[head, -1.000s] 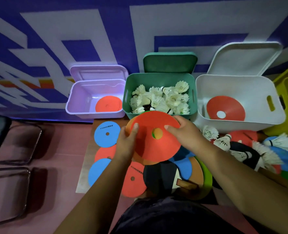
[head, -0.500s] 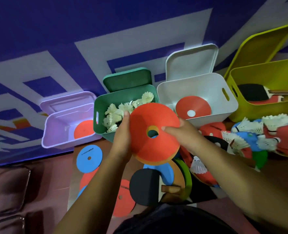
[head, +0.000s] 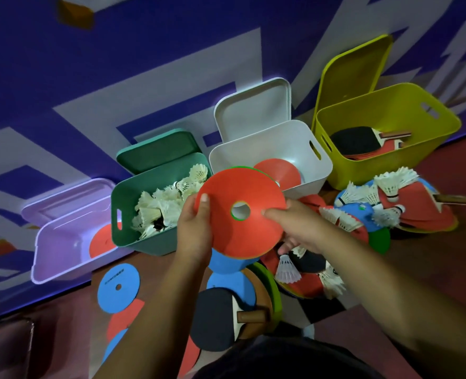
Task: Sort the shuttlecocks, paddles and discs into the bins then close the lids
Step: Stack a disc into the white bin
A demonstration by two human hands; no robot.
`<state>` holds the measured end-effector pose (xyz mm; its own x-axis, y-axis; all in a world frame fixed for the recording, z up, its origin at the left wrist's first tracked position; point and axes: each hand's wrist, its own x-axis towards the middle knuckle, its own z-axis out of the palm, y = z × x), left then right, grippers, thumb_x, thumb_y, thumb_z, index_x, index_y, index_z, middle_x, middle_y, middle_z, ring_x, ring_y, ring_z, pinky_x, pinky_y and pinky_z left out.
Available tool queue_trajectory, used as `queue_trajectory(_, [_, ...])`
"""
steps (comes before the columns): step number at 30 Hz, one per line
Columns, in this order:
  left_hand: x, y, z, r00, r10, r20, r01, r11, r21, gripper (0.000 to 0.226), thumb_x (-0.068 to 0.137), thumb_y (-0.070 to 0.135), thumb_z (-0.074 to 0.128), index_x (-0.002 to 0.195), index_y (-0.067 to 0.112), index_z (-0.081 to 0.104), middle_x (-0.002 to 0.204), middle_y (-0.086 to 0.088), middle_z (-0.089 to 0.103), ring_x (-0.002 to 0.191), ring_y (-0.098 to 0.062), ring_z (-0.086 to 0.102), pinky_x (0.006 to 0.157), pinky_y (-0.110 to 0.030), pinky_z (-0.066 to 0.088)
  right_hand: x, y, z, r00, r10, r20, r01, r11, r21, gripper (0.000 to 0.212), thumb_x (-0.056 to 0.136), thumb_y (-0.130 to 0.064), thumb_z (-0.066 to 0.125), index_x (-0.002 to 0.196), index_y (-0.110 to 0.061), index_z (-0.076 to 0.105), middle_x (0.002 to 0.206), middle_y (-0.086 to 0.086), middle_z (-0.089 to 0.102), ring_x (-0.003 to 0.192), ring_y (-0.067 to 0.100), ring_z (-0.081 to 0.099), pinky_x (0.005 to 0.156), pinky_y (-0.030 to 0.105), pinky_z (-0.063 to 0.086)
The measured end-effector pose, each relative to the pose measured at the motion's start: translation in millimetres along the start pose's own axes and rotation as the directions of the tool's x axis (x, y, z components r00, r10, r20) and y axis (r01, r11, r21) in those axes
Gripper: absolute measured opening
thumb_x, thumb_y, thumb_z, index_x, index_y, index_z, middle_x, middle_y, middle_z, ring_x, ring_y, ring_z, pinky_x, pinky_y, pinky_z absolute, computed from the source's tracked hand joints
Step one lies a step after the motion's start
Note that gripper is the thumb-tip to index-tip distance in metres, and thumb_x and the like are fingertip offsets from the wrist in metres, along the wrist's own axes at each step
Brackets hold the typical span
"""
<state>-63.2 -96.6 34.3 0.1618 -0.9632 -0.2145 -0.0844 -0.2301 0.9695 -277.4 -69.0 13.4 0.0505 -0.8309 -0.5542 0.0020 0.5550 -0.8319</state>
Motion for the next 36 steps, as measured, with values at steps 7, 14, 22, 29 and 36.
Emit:
queue_trajectory(7, [8,-1,26,0.997,-0.072,0.005,0.072,0.997,-0.033,0.016,0.108,0.034,0.057,0.107,0.024,0.070,0.097,0.010,0.079,0.091,-0.012,0.073,0.085,-0.041,0.060,-2,-9,-27,0.993,-0.067,-0.099,0.070,0.997,0.028,0.027,0.100,-0.017,0.060,0.126,-0.025,0.062,0.111,0.012,0.073,0.078,0.040,0.078,0.067,0.052,0.066])
queue_trajectory(14, [25,-1,36,0.968,-0.232,0.096,0.239,0.968,-0.079,0.025,0.104,0.025,0.062,0.127,0.015,0.065,0.112,-0.011,0.075,0.090,-0.020,0.075,0.072,-0.030,0.060,25,-22,-53,0.964,-0.081,-0.254,0.136,0.969,0.204,0.024,0.105,-0.019,0.061,0.129,-0.016,0.065,0.123,0.013,0.068,0.093,0.034,0.077,0.069,0.042,0.065])
queue_trajectory(22, [25,-7,26,0.948,-0.318,0.032,0.319,0.938,-0.137,0.032,0.097,0.014,0.072,0.127,0.012,0.062,0.109,-0.011,0.077,0.087,-0.024,0.076,0.075,-0.037,0.058,61,-36,-68,0.974,0.018,-0.227,0.068,0.927,0.368,0.019,0.106,-0.007,0.058,0.125,-0.001,0.058,0.115,0.025,0.071,0.099,0.034,0.077,0.084,0.038,0.064])
queue_trajectory(29, [16,-23,4,0.933,-0.355,-0.053,0.345,0.927,-0.147,0.018,0.102,0.011,0.062,0.119,0.010,0.067,0.105,-0.008,0.077,0.079,-0.019,0.070,0.069,-0.034,0.057,67,-22,-54,0.976,0.071,-0.205,-0.024,0.974,0.224,0.021,0.106,-0.012,0.057,0.124,-0.003,0.063,0.098,0.018,0.076,0.074,0.025,0.071,0.068,0.037,0.063])
queue_trajectory(36, [-9,-51,-26,0.914,-0.377,-0.151,0.353,0.921,-0.168,0.016,0.104,0.019,0.061,0.112,0.007,0.070,0.092,-0.008,0.074,0.077,-0.022,0.068,0.070,-0.037,0.056,57,-10,-8,0.996,-0.068,-0.055,0.060,0.990,-0.127,0.016,0.105,-0.016,0.054,0.108,-0.017,0.069,0.093,0.008,0.079,0.065,0.015,0.067,0.058,0.033,0.055])
